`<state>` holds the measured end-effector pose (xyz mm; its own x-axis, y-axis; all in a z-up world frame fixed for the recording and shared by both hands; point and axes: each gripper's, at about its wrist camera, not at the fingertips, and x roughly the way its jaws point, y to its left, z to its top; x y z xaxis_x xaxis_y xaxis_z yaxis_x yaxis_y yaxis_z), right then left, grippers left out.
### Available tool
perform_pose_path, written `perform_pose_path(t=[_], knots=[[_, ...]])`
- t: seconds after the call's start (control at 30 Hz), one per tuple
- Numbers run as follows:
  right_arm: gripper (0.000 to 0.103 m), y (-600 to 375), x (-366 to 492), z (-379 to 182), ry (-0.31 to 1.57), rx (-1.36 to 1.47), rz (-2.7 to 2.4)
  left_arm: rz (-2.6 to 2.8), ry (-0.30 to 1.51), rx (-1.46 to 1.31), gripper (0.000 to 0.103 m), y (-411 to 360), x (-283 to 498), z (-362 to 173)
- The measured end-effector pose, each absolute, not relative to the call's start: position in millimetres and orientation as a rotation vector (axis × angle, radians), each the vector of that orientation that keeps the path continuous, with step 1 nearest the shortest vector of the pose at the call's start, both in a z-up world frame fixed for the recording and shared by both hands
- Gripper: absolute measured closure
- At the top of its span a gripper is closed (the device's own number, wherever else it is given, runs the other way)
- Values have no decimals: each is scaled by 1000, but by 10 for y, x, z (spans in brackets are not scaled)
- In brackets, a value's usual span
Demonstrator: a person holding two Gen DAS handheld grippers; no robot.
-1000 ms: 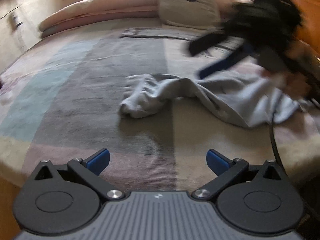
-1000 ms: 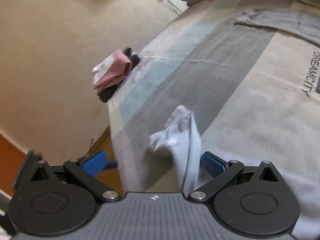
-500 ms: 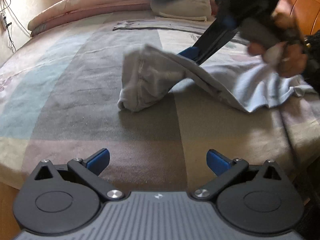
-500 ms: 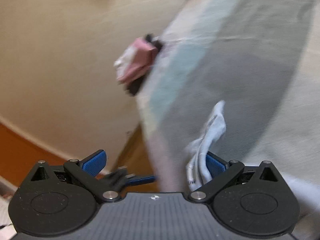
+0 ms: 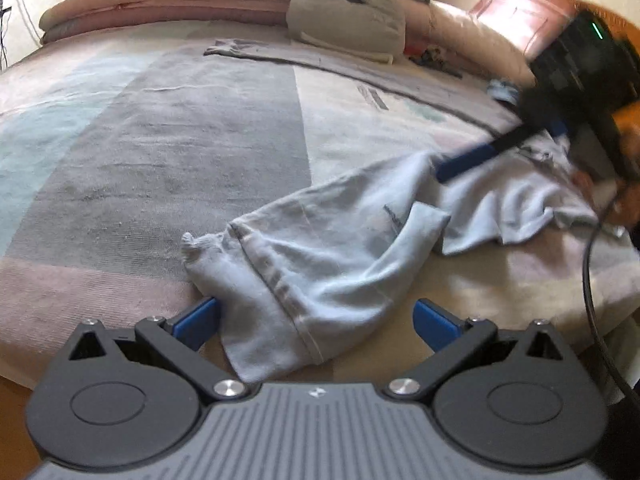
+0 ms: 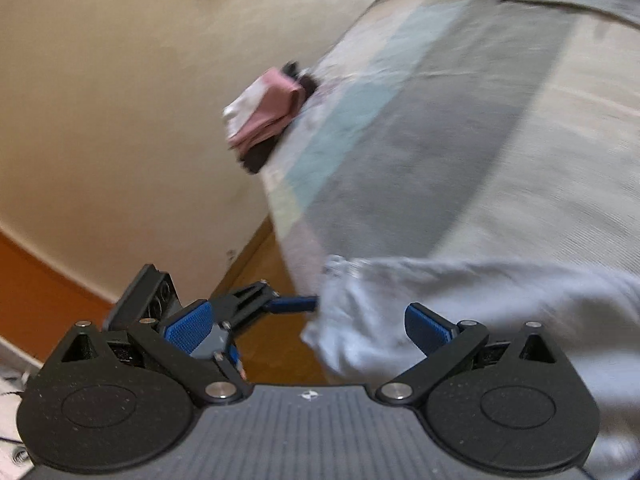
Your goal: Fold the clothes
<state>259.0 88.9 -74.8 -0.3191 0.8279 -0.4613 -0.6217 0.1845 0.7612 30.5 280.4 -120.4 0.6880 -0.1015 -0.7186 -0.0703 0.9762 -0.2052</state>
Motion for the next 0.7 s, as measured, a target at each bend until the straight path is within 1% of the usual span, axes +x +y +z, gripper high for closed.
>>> perform_pose_path(t=[0.1, 0.33, 0.4, 0.57, 0.7], knots=[[0, 513, 2522, -798, 1176, 267, 1410, -29, 806, -276, 1, 2896, 318, -1195], [0, -115, 2296, -827, 1087, 412, 1313, 18, 773, -280, 1, 3193, 429, -1099], [0, -149, 2276, -828, 1079, 434, 1312, 12, 754, -351, 3, 3361, 494, -1105], [0, -188, 2245, -832, 1069, 479, 1314, -64, 722, -538, 3, 3616, 608, -1204], [0, -219, 2221, -835, 1062, 514, 1315, -59, 749, -551, 2, 3597, 676, -1250]])
